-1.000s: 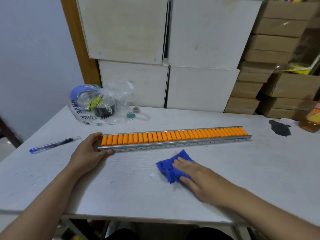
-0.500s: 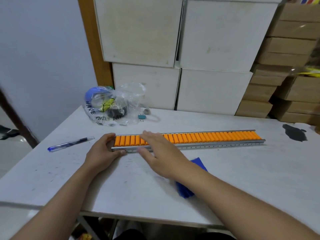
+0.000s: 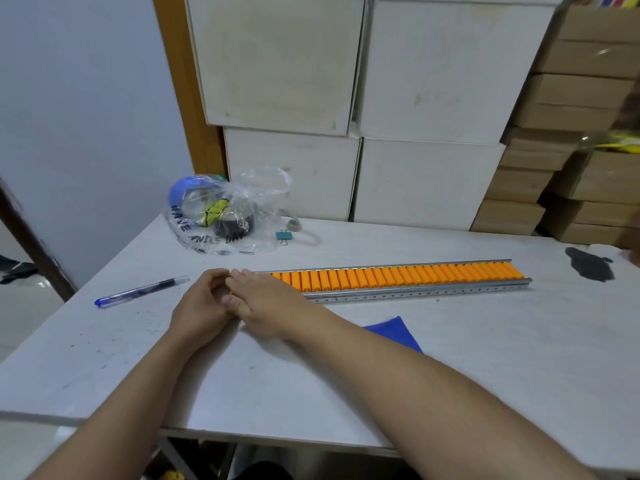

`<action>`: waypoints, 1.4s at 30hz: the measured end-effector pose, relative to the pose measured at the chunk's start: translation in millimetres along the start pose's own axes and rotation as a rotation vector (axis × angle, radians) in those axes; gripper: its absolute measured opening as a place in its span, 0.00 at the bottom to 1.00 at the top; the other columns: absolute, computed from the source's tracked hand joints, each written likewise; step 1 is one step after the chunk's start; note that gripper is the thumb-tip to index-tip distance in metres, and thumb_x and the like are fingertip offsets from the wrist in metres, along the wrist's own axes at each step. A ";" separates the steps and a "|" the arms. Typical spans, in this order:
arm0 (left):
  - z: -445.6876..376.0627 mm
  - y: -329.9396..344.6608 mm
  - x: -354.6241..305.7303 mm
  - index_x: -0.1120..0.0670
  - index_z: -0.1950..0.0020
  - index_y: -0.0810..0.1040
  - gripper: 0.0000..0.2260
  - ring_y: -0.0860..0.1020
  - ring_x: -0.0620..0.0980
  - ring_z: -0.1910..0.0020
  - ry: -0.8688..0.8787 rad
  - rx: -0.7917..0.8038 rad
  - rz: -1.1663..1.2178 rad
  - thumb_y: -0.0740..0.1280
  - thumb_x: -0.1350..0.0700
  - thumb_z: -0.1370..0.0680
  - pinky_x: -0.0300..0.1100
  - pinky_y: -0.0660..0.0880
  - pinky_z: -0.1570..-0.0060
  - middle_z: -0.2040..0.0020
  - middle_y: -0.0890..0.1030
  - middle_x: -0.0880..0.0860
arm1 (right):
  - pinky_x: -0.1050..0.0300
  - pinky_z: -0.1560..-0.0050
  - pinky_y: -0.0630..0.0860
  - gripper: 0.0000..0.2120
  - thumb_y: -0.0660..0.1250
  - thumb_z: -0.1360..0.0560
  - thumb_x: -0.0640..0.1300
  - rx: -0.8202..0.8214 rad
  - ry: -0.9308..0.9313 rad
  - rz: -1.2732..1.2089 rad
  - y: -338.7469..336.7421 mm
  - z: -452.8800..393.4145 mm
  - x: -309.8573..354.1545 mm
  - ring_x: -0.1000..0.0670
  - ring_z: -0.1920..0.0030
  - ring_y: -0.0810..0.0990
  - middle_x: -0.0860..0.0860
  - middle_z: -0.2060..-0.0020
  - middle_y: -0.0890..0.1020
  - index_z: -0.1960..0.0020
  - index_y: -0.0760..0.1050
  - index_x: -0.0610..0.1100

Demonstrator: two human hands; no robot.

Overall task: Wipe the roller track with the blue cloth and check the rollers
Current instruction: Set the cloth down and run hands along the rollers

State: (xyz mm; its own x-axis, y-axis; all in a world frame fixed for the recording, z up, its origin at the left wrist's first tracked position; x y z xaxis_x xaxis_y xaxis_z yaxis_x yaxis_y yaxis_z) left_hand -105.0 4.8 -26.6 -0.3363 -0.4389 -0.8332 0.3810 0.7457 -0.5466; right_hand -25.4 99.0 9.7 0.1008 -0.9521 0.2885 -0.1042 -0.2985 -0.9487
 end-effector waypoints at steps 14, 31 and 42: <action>-0.6 -0.6 -2.9 0.49 0.35 0.71 0.39 0.75 0.50 0.38 -0.002 0.006 -0.044 0.78 0.43 0.44 0.51 0.71 0.40 0.36 0.78 0.50 | 0.46 0.32 0.65 0.19 0.52 0.19 0.48 -0.045 0.229 0.028 -40.7 92.0 -91.5 0.42 0.33 0.68 0.41 0.33 0.71 0.34 0.67 0.39; 1.7 -0.4 -3.8 0.49 0.35 0.71 0.40 0.74 0.48 0.36 -0.012 0.015 -0.018 0.77 0.41 0.45 0.51 0.70 0.37 0.35 0.77 0.49 | 0.59 0.27 0.48 0.24 0.51 0.18 0.52 -0.155 0.523 0.120 -83.3 205.2 -214.4 0.52 0.24 0.57 0.50 0.24 0.60 0.24 0.57 0.47; 2.2 0.1 -4.2 0.48 0.34 0.70 0.40 0.75 0.49 0.37 -0.007 0.020 -0.046 0.76 0.41 0.44 0.53 0.70 0.37 0.35 0.77 0.49 | 0.45 0.47 0.71 0.19 0.46 0.22 0.60 -0.283 0.843 0.187 -115.9 265.9 -285.4 0.43 0.47 0.74 0.46 0.46 0.76 0.46 0.67 0.49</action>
State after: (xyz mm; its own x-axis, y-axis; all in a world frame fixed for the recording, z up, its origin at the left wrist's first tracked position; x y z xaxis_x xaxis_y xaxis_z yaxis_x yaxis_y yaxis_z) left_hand -101.6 5.6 -23.3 -0.3476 -0.4761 -0.8078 0.3829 0.7143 -0.5857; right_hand 221.0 422.8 2.8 -0.6878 -0.6858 0.2379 -0.2966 -0.0337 -0.9544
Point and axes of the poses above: each hand's wrist, its own z-axis away from the middle knuckle, its own y-axis out of the palm, x = y × z, the point moved 6 cm from there along -z, towards the middle knuckle
